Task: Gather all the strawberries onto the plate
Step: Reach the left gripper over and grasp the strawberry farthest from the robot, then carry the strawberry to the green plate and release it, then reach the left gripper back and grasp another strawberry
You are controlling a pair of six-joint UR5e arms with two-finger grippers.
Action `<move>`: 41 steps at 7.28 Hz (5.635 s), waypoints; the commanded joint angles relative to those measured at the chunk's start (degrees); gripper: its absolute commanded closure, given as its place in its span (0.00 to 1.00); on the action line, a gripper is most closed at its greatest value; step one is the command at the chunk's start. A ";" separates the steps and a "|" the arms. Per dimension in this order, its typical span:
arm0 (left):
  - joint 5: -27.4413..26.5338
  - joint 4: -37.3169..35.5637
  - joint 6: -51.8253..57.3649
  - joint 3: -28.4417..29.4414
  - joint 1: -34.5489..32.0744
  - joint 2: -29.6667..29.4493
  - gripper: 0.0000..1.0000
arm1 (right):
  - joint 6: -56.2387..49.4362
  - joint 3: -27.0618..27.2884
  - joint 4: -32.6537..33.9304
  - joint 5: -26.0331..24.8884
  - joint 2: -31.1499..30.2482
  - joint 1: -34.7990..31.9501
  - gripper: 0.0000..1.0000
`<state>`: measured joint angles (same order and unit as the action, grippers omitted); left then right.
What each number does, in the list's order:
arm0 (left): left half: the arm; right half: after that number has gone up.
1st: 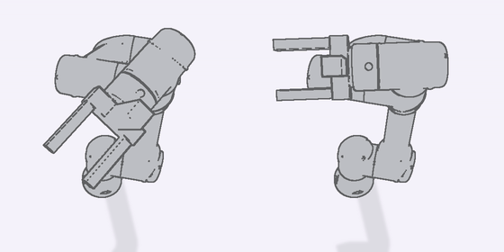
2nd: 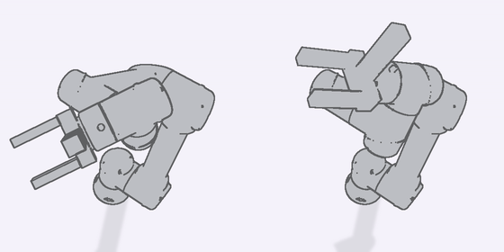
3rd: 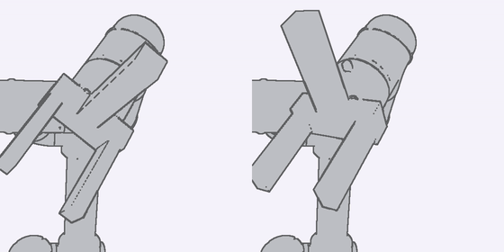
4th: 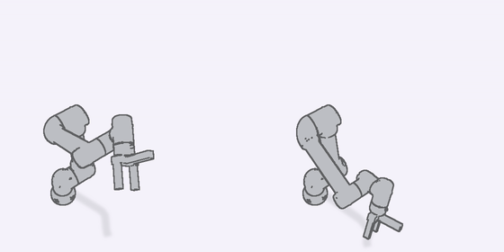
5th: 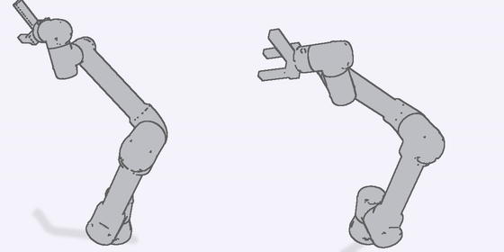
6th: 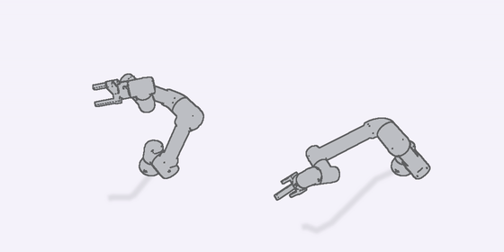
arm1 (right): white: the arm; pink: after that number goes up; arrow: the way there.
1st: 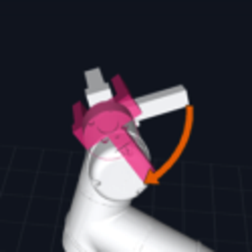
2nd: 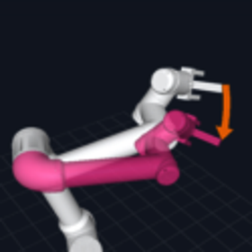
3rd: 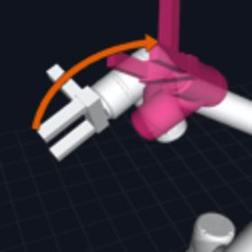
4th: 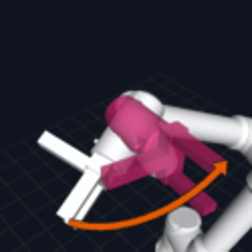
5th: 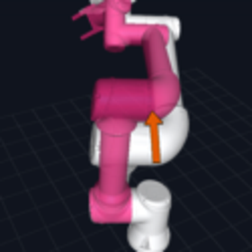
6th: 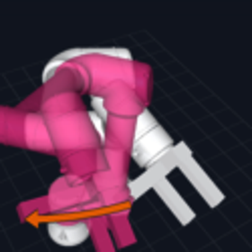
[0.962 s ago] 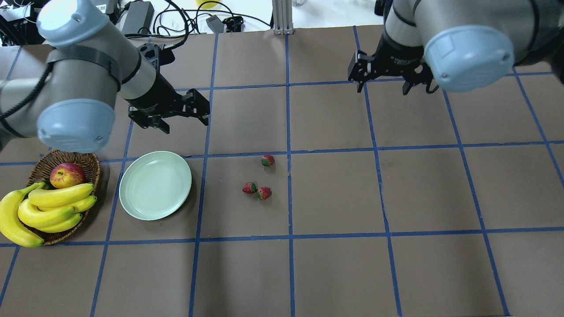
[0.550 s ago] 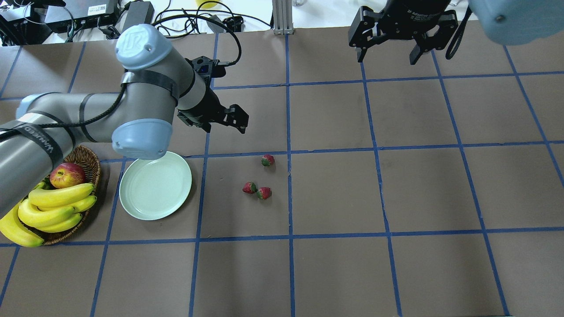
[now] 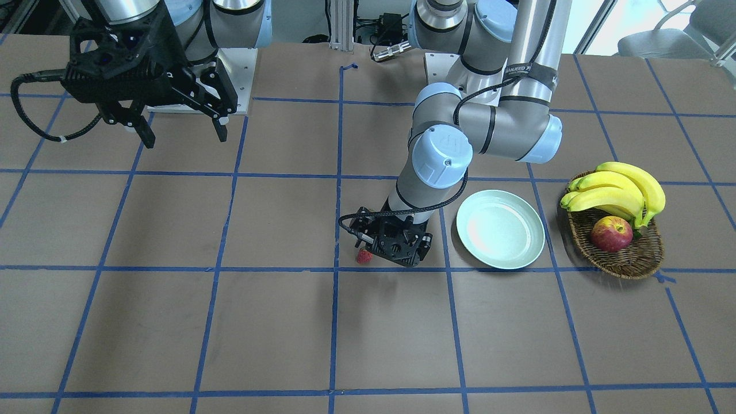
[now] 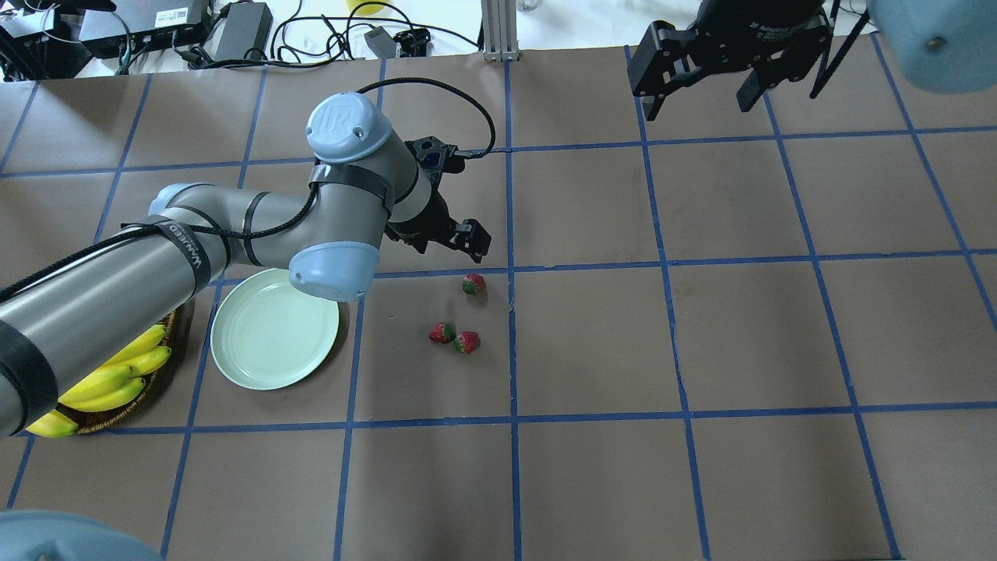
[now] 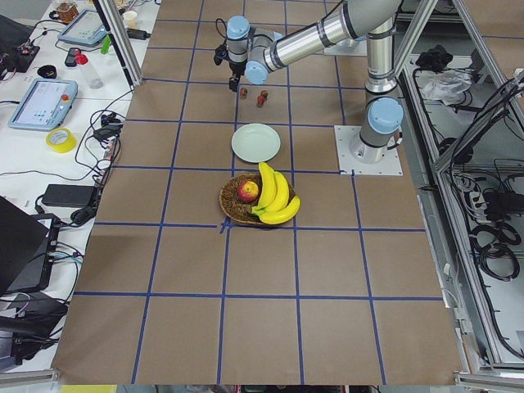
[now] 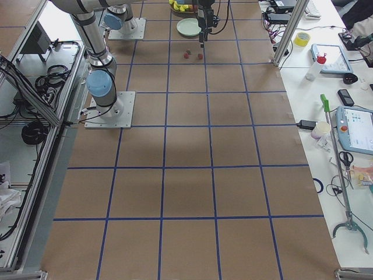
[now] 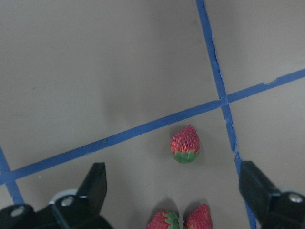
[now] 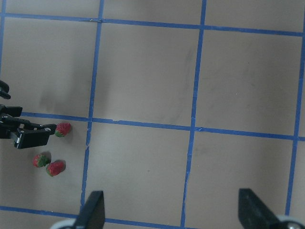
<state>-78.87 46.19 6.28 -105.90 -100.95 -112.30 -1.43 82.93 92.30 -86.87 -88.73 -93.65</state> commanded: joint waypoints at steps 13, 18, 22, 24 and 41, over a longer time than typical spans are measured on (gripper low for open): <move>-7.50 21.00 1.02 7.12 12.84 4.61 1.00 | -0.24 -1.98 -9.33 -5.85 -0.66 1.37 0.00; -17.20 19.77 11.92 -2.96 26.59 3.77 1.00 | -0.24 -2.24 -9.95 -5.50 -1.01 1.01 0.00; -17.11 18.67 11.92 -3.27 26.33 4.02 0.00 | -0.24 -1.80 -9.50 -5.06 -0.66 0.75 0.00; -13.02 19.20 10.26 -0.80 23.71 5.16 0.00 | -0.24 -1.80 -9.51 -5.06 -0.66 0.75 0.00; 13.56 18.32 -58.04 -6.16 7.43 -1.07 0.83 | -0.24 -1.54 -9.68 -5.41 -0.92 0.66 0.00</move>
<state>-66.92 64.40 -51.57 -112.06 -93.51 -113.14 -1.67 81.33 82.67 -92.26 -89.68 -92.99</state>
